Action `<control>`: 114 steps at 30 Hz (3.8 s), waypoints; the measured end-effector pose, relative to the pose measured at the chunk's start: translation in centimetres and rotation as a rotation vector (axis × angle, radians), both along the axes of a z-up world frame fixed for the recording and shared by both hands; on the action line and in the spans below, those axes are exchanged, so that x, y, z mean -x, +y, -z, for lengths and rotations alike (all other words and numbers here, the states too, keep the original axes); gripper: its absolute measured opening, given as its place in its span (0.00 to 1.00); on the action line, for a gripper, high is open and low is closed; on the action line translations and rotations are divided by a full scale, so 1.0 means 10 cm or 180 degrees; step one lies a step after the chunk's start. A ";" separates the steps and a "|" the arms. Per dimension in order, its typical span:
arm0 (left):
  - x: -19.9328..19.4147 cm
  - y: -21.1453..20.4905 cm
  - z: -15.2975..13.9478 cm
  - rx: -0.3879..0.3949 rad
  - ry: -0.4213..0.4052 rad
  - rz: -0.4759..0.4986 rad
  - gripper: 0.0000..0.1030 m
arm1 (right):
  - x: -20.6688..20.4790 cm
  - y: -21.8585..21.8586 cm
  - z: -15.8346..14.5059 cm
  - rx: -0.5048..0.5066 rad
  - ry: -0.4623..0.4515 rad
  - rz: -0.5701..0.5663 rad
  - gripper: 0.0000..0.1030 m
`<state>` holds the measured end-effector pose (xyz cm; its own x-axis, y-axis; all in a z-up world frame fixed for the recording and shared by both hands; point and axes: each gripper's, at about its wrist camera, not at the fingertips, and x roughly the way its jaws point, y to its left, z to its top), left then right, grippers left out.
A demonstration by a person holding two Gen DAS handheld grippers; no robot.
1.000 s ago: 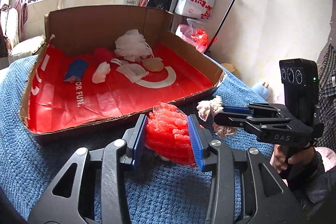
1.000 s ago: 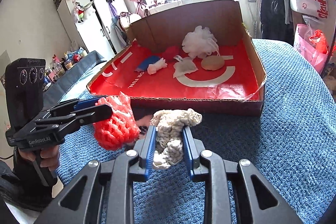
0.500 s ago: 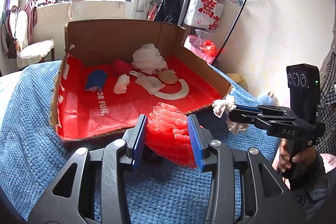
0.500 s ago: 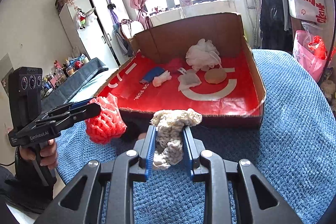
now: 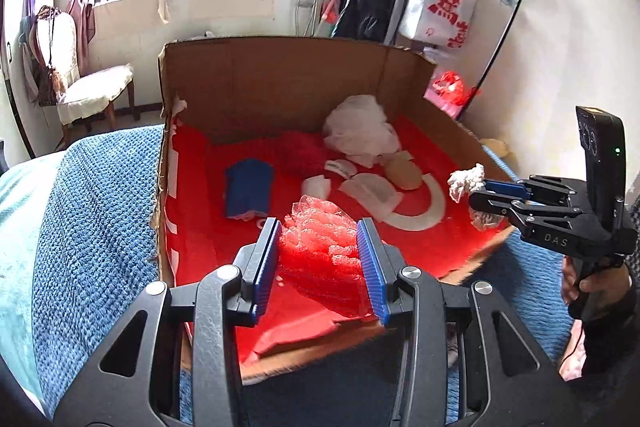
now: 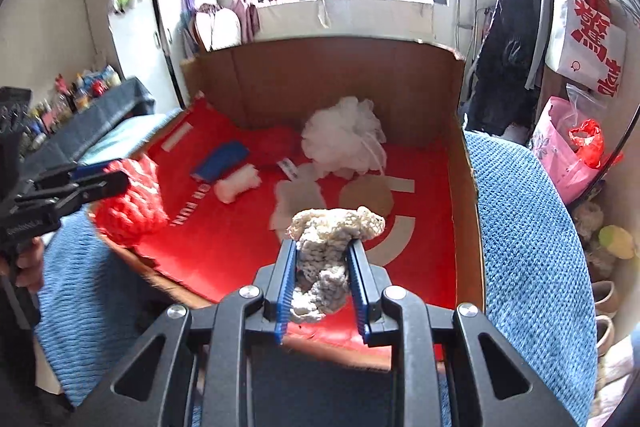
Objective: Organize soft objects
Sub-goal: 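Carry the red mesh ball with left and crocheted piece with right into the box, then open left gripper to drop the red mesh ball while right drops the crocheted piece, then move both open tools out of the box toward the white plush bunny and black yarn ball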
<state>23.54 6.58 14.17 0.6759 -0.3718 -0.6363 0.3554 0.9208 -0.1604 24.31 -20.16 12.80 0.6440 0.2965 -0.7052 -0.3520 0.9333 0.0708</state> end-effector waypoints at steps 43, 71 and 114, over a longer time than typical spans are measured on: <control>-0.60 -0.02 0.34 -0.0162 0.0376 0.0005 0.60 | -0.54 0.15 0.46 0.0753 0.0388 0.0063 0.52; -0.06 0.05 -0.02 0.0160 0.0024 -0.0076 0.78 | 0.09 0.04 -0.28 0.0267 -0.0143 0.0114 0.88; 1.98 -0.37 0.30 0.0021 -0.1077 -0.0539 0.96 | 2.08 -0.07 0.09 -0.0227 -0.1283 0.0647 1.00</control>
<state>3.70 2.92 11.12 0.8997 -0.2401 -0.3646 0.2321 0.9704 -0.0663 3.54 -20.91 11.92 0.9131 0.1745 -0.3686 -0.1749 0.9840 0.0324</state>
